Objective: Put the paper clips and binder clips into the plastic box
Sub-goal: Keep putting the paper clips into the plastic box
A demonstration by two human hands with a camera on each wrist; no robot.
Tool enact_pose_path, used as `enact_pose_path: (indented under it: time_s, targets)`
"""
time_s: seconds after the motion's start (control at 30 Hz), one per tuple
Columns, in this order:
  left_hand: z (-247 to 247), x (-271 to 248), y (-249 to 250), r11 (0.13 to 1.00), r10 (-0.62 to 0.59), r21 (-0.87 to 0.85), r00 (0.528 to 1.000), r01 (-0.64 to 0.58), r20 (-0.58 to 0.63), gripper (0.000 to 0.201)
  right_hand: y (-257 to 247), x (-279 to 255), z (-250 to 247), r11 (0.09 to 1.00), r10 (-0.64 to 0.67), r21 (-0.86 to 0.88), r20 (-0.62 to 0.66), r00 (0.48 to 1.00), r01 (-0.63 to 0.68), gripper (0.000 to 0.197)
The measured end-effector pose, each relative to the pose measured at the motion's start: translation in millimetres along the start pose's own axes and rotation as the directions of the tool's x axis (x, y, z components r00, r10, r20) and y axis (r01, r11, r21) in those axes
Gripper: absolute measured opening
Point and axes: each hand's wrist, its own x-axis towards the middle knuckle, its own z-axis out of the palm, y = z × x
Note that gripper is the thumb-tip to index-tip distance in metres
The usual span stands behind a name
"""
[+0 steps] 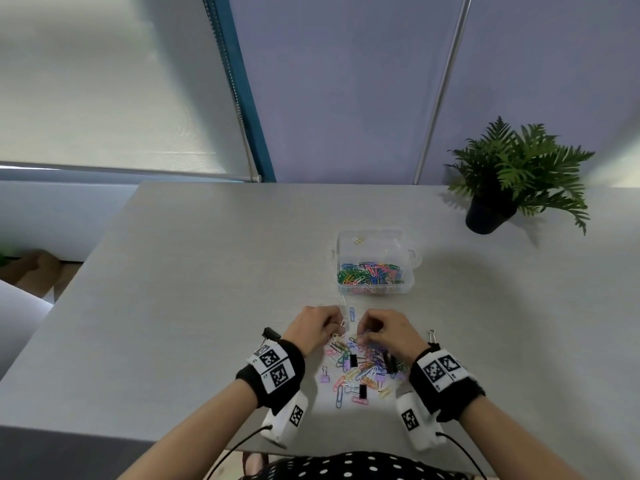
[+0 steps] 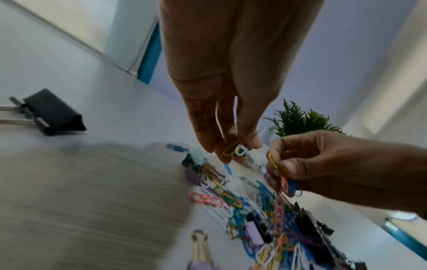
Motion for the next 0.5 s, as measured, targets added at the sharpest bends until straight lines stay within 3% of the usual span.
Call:
enact_pose_path:
  time_s: [0.23, 0.4, 0.5]
  targets:
    - [-7, 8, 0, 0.980, -0.083, -0.177, 0.996, 0.088, 0.033, 0.010, 3, -4, -2, 0.946, 0.072, 0.317, -0.022, 0.997, -0.061, 0.014]
    - [-19, 31, 13, 0.967, -0.086, -0.239, 0.996, 0.086, 0.011, 0.016, 6, -7, -6, 0.790, 0.195, 0.600, -0.057, 0.979, -0.123, 0.006]
    - [-30, 60, 27, 0.975, -0.078, -0.215, 0.995, 0.063, -0.061, 0.018, 4, -3, -13, 0.717, 0.203, 0.690, -0.073, 0.976, -0.098, 0.005]
